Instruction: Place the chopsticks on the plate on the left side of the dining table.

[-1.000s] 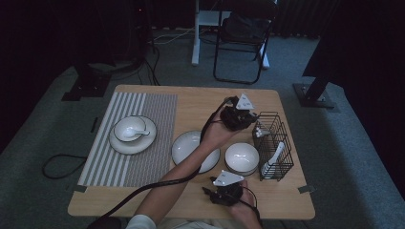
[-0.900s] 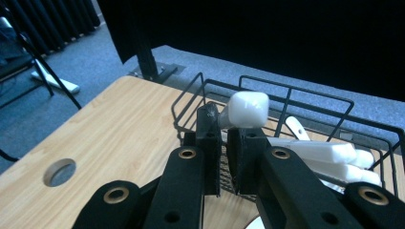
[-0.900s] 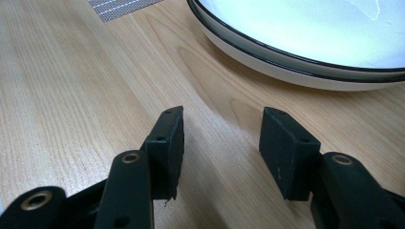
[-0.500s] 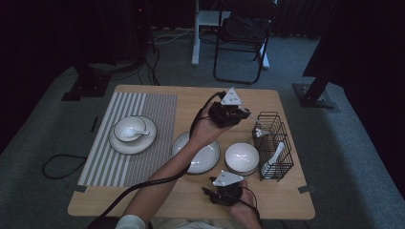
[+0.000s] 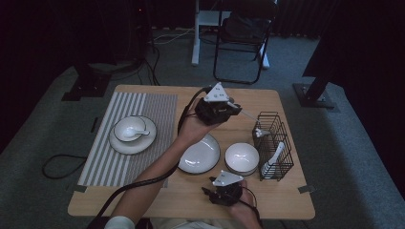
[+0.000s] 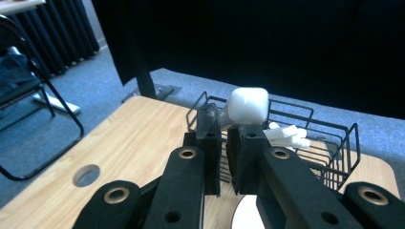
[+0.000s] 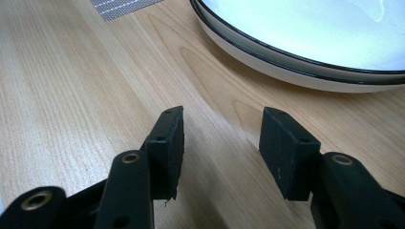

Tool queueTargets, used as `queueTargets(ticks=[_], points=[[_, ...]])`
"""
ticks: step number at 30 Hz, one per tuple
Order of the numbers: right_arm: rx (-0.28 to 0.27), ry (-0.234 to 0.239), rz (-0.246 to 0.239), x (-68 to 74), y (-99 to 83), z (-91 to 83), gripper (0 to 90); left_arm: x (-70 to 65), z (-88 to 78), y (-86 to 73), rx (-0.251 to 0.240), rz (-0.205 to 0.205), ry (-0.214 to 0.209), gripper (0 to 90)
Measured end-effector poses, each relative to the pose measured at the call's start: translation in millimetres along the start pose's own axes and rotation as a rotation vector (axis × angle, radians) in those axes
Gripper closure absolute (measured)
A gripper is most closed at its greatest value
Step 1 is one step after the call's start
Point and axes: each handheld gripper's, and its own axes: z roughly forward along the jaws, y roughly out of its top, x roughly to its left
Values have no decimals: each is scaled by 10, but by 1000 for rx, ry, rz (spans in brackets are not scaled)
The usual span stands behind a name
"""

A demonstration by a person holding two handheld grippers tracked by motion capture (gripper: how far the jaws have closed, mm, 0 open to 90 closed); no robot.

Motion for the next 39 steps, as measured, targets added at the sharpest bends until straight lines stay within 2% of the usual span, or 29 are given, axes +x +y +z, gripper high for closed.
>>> queueTargets(ticks=[4, 16, 21, 27, 30, 33, 39], points=[[1, 1, -8, 5, 5, 7, 505, 14, -104, -26, -6, 3, 1, 850], [6, 11, -18, 16, 19, 22, 505, 115, -579, -246, -2, 18, 54, 850], [4, 15, -27, 12, 41, 14, 505, 156, -745, -425, 17, 5, 80, 849], [-4, 24, -30, -17, 97, -11, 505, 200, -936, -665, 35, -34, 106, 849], [-6, 29, -38, -32, 136, -36, 505, 190, -1022, -790, 45, -48, 112, 849], [-18, 56, -46, -49, 191, -83, 505, 161, -1136, -953, 70, -60, 126, 849], [-32, 86, -95, -100, 383, -195, 502, 121, -1368, -1211, 93, -97, 151, 849]])
